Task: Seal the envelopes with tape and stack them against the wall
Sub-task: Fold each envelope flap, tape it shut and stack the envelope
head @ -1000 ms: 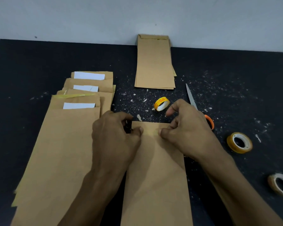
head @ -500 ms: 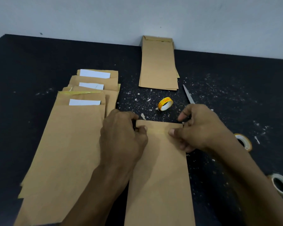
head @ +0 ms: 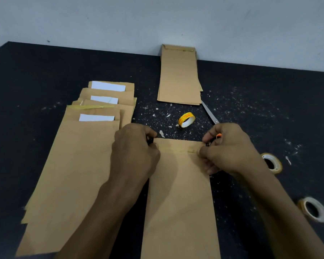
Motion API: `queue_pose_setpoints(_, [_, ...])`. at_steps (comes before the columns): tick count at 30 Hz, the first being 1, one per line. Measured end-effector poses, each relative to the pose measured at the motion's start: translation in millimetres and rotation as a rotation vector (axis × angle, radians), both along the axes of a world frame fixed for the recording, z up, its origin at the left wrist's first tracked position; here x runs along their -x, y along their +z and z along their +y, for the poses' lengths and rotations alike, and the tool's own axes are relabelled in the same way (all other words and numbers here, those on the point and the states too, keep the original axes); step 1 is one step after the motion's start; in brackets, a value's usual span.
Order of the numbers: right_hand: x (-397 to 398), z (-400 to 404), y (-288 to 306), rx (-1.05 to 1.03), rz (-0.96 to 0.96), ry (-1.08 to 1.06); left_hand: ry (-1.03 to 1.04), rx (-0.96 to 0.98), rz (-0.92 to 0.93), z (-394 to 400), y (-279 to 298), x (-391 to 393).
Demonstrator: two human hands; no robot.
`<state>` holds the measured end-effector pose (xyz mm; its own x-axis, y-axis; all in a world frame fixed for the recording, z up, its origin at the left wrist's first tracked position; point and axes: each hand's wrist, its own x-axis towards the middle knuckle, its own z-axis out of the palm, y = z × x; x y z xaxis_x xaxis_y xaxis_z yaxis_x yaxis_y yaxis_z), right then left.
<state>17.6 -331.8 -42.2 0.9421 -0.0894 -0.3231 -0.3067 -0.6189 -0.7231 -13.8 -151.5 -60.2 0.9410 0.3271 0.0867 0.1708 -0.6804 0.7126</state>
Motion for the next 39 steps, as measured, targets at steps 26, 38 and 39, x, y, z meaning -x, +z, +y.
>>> queue_pose_setpoints(26, [12,-24,26,-0.532,-0.026,0.301,-0.17,0.709,-0.042,41,62,-33])
queue_pose_setpoints(38, [-102,-12,39,-0.455,-0.134,-0.007,-0.208,0.454,0.03,16,58,-128])
queue_pose_setpoints(39, [-114,-10,38,-0.418,-0.15,-0.013,-0.194,0.41,0.034,17,58,-141])
